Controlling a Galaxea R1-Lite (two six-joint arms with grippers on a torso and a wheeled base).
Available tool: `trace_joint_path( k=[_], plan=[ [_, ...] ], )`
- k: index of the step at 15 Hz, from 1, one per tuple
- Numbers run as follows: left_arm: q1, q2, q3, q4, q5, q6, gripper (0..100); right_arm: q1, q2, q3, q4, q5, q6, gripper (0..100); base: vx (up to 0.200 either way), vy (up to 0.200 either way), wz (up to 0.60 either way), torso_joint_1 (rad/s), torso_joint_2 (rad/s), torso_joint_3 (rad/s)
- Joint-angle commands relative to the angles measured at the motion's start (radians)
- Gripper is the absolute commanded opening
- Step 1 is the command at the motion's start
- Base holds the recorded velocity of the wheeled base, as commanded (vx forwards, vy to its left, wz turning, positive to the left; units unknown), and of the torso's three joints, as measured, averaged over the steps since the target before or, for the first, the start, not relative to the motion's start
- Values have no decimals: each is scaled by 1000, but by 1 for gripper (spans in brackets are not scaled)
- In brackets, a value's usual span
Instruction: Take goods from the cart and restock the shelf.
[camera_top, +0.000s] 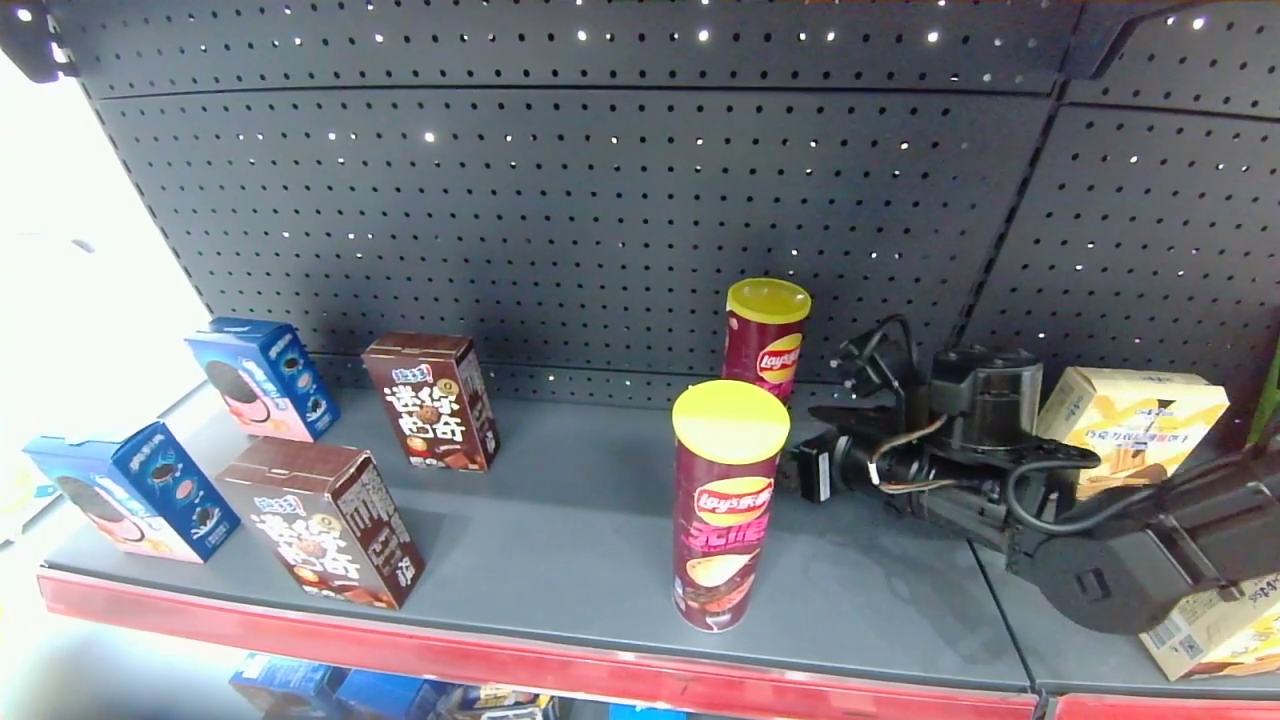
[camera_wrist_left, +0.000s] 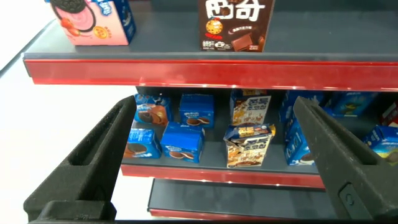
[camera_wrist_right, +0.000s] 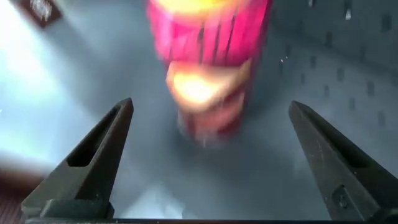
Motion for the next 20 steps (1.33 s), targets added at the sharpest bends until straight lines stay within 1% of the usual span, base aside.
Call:
trace_joint_path(
  k=[1, 4, 8, 9, 12, 15, 16, 18, 19, 20],
  plan=[
    [0, 2, 0, 0, 1, 0, 100, 4, -126, 118, 5, -2, 0, 100, 0, 0, 0, 0, 0, 0],
    [0, 2, 0, 0, 0, 0, 100, 3, -236, 227, 3, -2, 0, 100, 0, 0, 0, 0, 0, 0],
    [0, 2, 0, 0, 1, 0, 100, -39, -332, 338, -10, -2, -40, 100, 0, 0, 0, 0, 0, 0],
    [0, 2, 0, 0, 0, 0, 100, -56, -361, 348, -10, -12, -40, 100, 0, 0, 0, 0, 0, 0],
    [0, 2, 0, 0, 0, 0, 100, -83, -467, 352, -12, -94, -40, 100, 0, 0, 0, 0, 0, 0],
    [0, 2, 0, 0, 0, 0, 100, -145, -635, 344, 2, -92, -45, 100, 0, 0, 0, 0, 0, 0],
    [0, 2, 0, 0, 0, 0, 100, -168, -709, 342, 26, -86, -60, 100, 0, 0, 0, 0, 0, 0],
    [0, 2, 0, 0, 1, 0, 100, -214, -908, 345, 217, -83, -71, 100, 0, 0, 0, 0, 0, 0],
    [0, 2, 0, 0, 0, 0, 100, -246, -994, 358, 273, -84, -72, 100, 0, 0, 0, 0, 0, 0],
    [0, 2, 0, 0, 1, 0, 100, -312, -1085, 385, 309, -81, -72, 100, 0, 0, 0, 0, 0, 0]
  ],
)
